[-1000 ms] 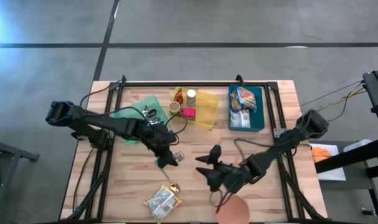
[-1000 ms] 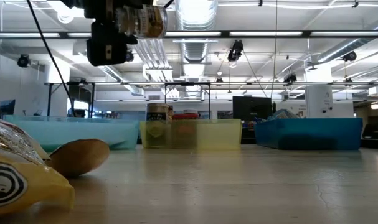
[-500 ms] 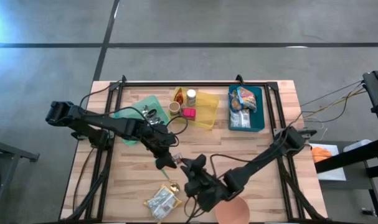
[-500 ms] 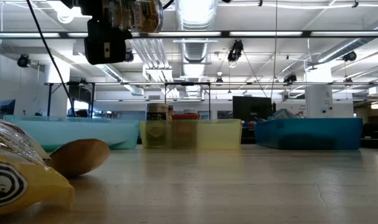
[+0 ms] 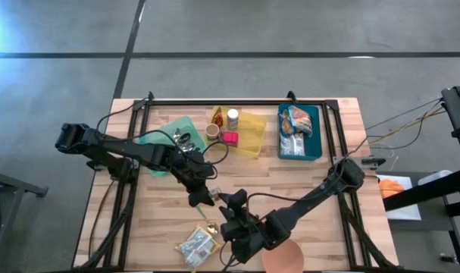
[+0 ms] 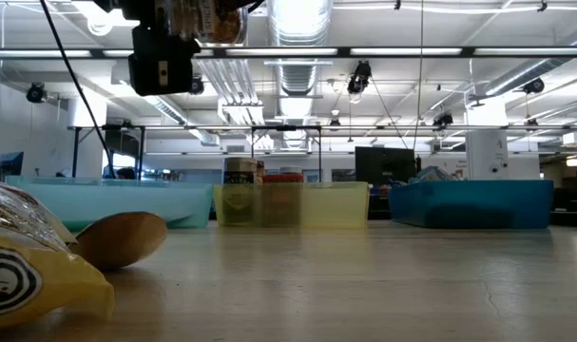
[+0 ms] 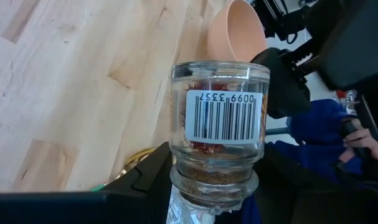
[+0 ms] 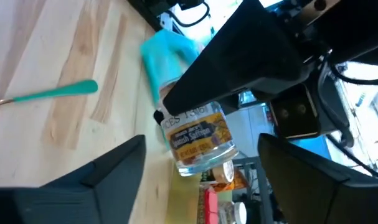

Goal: Pick & Place Food Item
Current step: Put the brown seasoning bottle into the yellow bin

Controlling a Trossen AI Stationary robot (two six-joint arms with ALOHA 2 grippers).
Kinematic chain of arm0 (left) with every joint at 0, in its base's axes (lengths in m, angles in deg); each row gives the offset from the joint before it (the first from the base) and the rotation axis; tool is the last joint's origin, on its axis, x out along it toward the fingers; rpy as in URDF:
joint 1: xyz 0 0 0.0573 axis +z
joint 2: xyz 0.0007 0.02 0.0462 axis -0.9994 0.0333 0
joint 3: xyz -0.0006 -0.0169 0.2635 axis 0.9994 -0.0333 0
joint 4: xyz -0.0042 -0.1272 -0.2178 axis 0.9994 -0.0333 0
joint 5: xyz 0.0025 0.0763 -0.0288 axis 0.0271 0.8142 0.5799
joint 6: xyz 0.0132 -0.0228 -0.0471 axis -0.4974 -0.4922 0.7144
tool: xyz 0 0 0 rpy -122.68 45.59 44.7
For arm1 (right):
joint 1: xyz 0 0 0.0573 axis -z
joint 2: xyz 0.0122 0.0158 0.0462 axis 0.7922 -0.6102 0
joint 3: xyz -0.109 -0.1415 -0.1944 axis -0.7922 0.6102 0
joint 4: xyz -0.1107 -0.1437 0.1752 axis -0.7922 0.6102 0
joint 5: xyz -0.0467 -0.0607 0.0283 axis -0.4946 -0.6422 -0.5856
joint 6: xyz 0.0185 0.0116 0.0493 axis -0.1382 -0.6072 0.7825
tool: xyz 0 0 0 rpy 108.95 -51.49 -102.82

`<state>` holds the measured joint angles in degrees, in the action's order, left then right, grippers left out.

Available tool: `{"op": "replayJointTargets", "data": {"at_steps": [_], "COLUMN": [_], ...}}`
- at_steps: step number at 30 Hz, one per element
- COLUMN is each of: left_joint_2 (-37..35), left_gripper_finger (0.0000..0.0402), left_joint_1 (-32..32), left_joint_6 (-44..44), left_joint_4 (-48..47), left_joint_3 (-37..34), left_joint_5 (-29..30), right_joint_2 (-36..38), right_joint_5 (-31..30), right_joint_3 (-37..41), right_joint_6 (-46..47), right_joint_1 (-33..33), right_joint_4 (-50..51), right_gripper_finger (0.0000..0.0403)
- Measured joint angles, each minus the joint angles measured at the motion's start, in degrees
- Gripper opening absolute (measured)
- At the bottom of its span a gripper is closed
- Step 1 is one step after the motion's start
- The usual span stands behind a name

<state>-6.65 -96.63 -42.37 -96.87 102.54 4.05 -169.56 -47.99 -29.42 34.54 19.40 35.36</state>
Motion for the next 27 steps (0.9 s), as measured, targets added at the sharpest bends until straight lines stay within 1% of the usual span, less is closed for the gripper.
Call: {"op": "replayJointTargets", "data": {"at_steps": [4,7,18,22,27], "left_joint_2": [0.0,0.0,0.0,0.0,0.0], "left_gripper_finger": [0.0168,0.0168,0.0168,0.0168,0.0168], "left_joint_1": [-0.02,-0.04,-0.04,-0.04,-0.04], "left_joint_6": [0.17,0.21,0.67,0.72,0.72], "left_joint_4": [-0.03,-0.05,0.74,1.26,1.26], "left_joint_3": [0.0,0.0,0.0,0.0,0.0], "left_joint_5": [-0.48,-0.67,-1.11,-1.51,-1.51], "right_joint_2": [0.0,-0.09,-0.09,-0.09,-0.09], "right_joint_5": [0.01,0.1,0.12,0.1,0.1], "right_joint_3": [0.39,1.12,2.32,2.35,2.44], "right_joint_6": [-3.55,-7.19,-15.04,-17.87,-19.11], "right_joint_1": [0.27,0.48,1.81,2.1,2.27], "right_joint_4": [-0.39,-0.53,-1.31,-3.64,-4.48], "right_gripper_finger": [0.0344,0.0361,0.0366,0.0366,0.0366]}}
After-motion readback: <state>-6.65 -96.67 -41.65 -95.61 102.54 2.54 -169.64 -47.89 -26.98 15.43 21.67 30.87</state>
